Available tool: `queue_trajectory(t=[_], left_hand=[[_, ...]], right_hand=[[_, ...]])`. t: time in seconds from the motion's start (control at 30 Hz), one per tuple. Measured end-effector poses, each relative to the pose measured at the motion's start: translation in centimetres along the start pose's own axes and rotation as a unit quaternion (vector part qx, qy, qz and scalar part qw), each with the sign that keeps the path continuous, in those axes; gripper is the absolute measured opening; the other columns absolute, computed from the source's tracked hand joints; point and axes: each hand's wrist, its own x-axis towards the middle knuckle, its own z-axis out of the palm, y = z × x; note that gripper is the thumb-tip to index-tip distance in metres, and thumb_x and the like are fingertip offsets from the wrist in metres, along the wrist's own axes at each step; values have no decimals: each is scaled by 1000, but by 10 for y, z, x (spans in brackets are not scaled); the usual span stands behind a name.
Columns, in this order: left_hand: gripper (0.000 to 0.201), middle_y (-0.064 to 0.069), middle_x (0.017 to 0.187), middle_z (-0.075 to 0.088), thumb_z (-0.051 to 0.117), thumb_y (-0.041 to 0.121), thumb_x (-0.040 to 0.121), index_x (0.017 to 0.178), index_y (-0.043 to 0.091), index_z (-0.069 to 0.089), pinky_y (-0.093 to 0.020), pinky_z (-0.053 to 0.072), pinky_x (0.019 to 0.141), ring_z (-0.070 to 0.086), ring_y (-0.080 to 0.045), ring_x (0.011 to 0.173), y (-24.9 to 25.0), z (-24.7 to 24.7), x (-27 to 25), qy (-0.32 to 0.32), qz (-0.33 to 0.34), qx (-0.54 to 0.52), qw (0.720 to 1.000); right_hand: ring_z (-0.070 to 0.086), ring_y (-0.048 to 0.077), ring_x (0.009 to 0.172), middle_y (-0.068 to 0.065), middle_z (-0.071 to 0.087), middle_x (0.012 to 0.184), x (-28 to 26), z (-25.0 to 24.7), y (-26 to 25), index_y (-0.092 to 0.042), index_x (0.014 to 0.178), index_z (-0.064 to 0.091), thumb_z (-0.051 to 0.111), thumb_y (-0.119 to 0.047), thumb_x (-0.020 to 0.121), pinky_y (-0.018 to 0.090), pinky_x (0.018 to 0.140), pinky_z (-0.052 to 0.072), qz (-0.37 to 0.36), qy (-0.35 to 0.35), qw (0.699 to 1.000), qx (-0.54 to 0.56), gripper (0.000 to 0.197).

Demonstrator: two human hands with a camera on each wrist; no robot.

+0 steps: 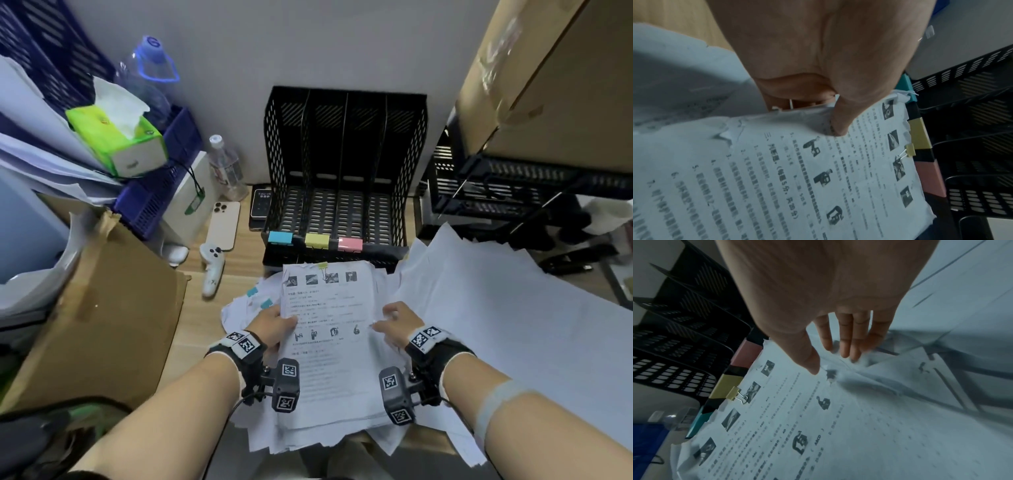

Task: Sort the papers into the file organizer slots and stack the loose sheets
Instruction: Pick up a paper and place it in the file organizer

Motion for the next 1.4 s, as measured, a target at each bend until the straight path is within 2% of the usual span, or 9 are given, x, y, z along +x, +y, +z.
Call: queue_trajectory(t=[0.1,0.23,0.4,0.53,0.67,0.87,1.07,1.23,1.4], left_hand=[[18,-5,118,72,54,14,101,115,11,66,-38,58,87,70,-26,101,9,-12,-10,-7,-11,-45,999],[21,-14,112,76,51,8,102,117,10,66,-53,57,91,71,-35,106,28,-22,-26,-9,-21,-178,984],[27,-14,114,75,63,9,95,122,9,64,-46,61,85,72,-33,105,55,-36,-47,-29,42,-255,966],[25,-13,117,74,67,8,92,117,9,67,-44,59,90,72,-30,106,66,-31,-60,-19,103,-231,967],[16,-10,86,71,57,17,96,88,8,67,-44,60,74,66,-26,77,100,-32,-66,177,201,-41,963],[29,-5,95,63,41,6,100,106,12,69,-28,39,75,56,-23,89,142,-29,-67,340,262,25,903],[60,-3,111,68,34,-9,88,130,23,63,-31,48,86,61,-25,104,149,-12,-38,315,269,-44,909],[81,9,127,63,29,-10,85,142,42,50,-25,43,93,58,-15,115,152,-6,-7,260,280,-80,921],[67,-5,148,51,39,5,99,157,35,25,-26,37,104,52,-27,131,167,-7,23,184,246,-58,950]], right_hand=[[61,23,108,7,59,129,-5,-4,-15,-16,132,49,74,-26,81,25,85,46,-27,-31,999,-11,58],[51,16,56,2,58,75,-21,-13,-39,-11,115,61,68,-18,86,17,38,38,-60,-69,996,18,30],[49,18,51,5,57,62,-33,-40,-86,-17,80,63,55,-6,88,21,46,41,-160,13,984,75,16],[64,16,61,13,65,84,-44,-63,-135,-6,101,61,58,-3,89,26,53,53,-224,15,962,159,13],[58,29,115,7,46,134,-65,-84,-188,-23,132,43,78,-22,80,50,84,59,-281,-28,929,238,63],[72,34,99,9,64,123,-136,-121,-254,-24,128,52,63,-69,76,55,85,57,-274,-217,911,220,69],[67,27,81,7,56,108,-140,-129,-290,-17,128,52,47,-3,90,45,71,62,-320,-37,943,88,41],[69,32,84,11,58,123,-115,-126,-300,-37,142,42,39,2,86,33,52,61,-338,37,940,-29,68],[71,31,87,10,70,103,-93,-126,-303,-38,140,44,43,2,81,46,63,63,-363,101,923,-71,71]])
